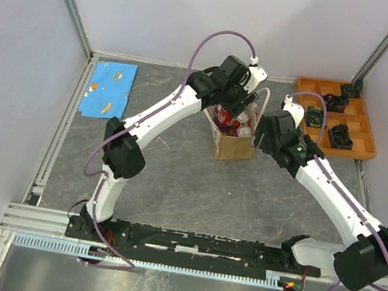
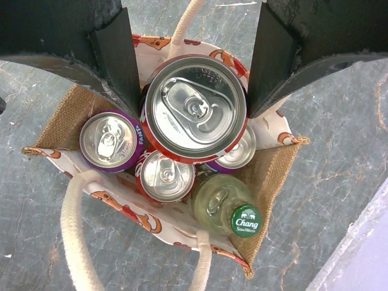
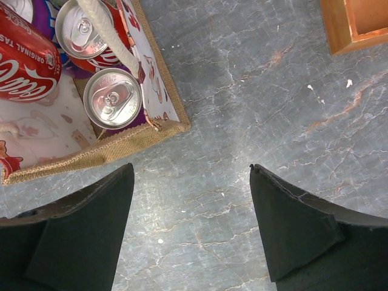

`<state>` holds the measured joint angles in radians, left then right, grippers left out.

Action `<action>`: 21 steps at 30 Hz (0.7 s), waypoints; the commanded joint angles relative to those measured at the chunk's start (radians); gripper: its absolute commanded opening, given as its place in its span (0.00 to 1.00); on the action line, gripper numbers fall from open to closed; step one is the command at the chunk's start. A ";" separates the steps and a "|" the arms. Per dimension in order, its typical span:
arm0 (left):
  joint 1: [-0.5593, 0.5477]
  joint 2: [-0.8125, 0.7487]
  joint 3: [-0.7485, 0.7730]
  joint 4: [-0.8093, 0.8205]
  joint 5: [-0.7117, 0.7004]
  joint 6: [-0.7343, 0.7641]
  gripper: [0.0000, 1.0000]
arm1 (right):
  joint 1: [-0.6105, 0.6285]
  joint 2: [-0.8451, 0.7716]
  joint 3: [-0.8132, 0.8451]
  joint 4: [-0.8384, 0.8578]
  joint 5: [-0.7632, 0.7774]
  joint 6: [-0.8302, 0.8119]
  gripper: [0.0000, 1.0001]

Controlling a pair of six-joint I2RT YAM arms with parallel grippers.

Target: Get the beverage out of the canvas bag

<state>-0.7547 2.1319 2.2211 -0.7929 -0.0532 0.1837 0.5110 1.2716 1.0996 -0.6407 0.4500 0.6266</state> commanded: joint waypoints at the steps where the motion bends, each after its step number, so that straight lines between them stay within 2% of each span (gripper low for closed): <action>1: 0.002 -0.121 0.057 0.076 -0.032 0.049 0.03 | 0.005 -0.044 -0.002 0.053 0.056 -0.012 0.85; 7: 0.002 -0.172 -0.006 0.154 -0.035 0.019 0.03 | 0.006 -0.045 -0.005 0.055 0.054 -0.012 0.85; 12: 0.004 -0.234 -0.069 0.257 -0.090 0.002 0.03 | 0.006 -0.061 -0.018 0.054 0.074 -0.012 0.85; 17: 0.012 -0.273 -0.071 0.313 -0.143 0.012 0.03 | 0.007 -0.098 -0.033 0.063 0.119 -0.020 0.85; 21: 0.059 -0.298 -0.074 0.341 -0.122 -0.022 0.03 | 0.006 -0.133 -0.021 0.069 0.203 -0.047 0.85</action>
<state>-0.7414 1.9461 2.1239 -0.6346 -0.1513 0.1822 0.5110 1.1965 1.0649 -0.6109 0.5411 0.6147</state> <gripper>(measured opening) 0.724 0.849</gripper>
